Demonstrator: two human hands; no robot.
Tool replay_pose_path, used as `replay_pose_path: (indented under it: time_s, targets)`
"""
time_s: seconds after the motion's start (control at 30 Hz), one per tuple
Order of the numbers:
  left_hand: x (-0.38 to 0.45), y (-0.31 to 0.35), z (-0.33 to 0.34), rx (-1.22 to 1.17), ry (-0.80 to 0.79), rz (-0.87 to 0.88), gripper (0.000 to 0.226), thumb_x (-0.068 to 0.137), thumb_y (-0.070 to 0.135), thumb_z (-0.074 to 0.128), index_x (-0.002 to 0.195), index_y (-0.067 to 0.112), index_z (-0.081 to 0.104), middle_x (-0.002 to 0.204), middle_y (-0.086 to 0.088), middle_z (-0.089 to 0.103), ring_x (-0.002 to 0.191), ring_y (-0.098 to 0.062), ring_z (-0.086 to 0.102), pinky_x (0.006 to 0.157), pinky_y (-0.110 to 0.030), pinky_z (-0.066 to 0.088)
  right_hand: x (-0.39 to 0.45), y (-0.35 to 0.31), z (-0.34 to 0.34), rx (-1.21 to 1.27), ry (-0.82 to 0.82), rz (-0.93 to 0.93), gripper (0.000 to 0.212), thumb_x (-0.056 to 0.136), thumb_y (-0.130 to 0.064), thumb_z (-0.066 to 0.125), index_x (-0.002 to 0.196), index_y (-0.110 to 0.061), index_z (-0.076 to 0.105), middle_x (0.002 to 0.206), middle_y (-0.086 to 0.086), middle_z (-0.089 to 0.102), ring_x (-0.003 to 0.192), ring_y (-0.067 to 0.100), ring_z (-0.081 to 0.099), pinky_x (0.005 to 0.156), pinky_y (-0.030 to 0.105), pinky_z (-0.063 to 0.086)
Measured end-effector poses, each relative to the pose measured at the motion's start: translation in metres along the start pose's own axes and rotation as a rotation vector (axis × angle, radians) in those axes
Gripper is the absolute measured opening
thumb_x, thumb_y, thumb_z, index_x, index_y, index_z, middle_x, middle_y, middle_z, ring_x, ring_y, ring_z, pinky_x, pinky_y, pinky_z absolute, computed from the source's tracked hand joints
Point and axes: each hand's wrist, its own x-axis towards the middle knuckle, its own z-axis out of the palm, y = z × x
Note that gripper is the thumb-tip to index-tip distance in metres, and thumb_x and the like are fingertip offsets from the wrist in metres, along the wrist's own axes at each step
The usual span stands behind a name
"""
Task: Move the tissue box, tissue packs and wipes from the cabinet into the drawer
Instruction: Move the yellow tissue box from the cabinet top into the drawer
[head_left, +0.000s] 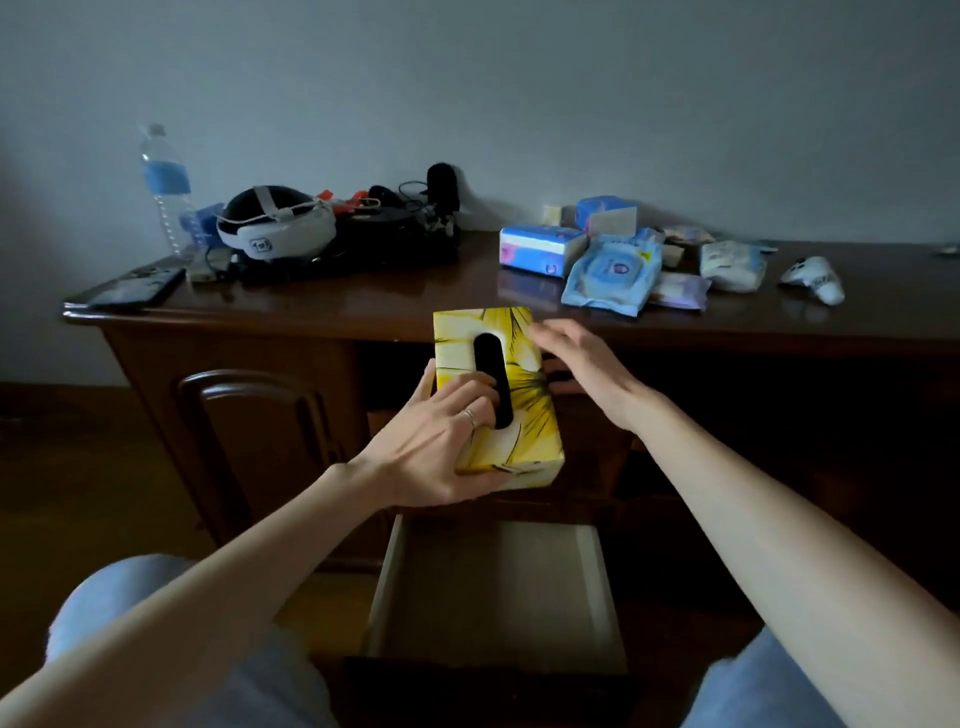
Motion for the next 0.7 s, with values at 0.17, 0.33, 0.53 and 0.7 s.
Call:
replay_pose_path:
  time_s: [0.17, 0.33, 0.53, 0.7]
  targets:
    - [-0.066, 0.012, 0.064, -0.13, -0.141, -0.029, 0.059, 0.083, 0.067, 0.062, 0.111, 0.016, 0.057, 0.133, -0.001, 0.049, 0.129, -0.02, 0.047, 0.114, -0.058, 0.031, -0.034, 0.101, 0.04, 0.038, -0.252, 0.446, 0.104, 0.062, -0.07, 0.082, 0.147, -0.026, 0.041, 0.144, 0.004, 0.054, 0.127, 0.028, 0.057, 0.103, 0.056, 0.048]
    - [-0.107, 0.001, 0.129, -0.233, -0.346, -0.094, 0.063, 0.09, 0.073, 0.049, 0.123, 0.02, 0.058, 0.142, -0.001, 0.045, 0.134, -0.021, 0.044, 0.114, -0.048, 0.037, -0.058, 0.187, 0.081, 0.123, -0.355, 0.67, 0.048, 0.078, -0.061, 0.07, 0.108, -0.024, 0.069, 0.09, 0.006, 0.078, 0.079, 0.024, 0.077, 0.063, 0.035, 0.06]
    - [-0.14, -0.041, 0.197, -0.44, -0.466, -0.68, 0.069, 0.094, 0.074, 0.038, 0.148, 0.031, 0.036, 0.152, 0.0, 0.038, 0.13, -0.022, 0.049, 0.093, -0.039, 0.046, -0.046, 0.272, 0.117, 0.173, -0.333, 0.942, 0.051, 0.085, -0.053, 0.073, 0.119, -0.017, 0.061, 0.1, 0.019, 0.073, 0.078, 0.032, 0.075, 0.071, 0.047, 0.063]
    - [-0.169, -0.082, 0.251, -0.318, -0.538, -1.103, 0.075, 0.098, 0.048, 0.055, 0.158, 0.015, 0.022, 0.162, -0.011, 0.025, 0.148, -0.032, 0.025, 0.118, -0.05, 0.03, -0.025, 0.331, 0.157, 0.088, -0.159, 1.032, 0.065, 0.083, -0.057, 0.072, 0.128, -0.015, 0.049, 0.118, 0.0, 0.053, 0.114, 0.026, 0.057, 0.101, 0.042, 0.046]
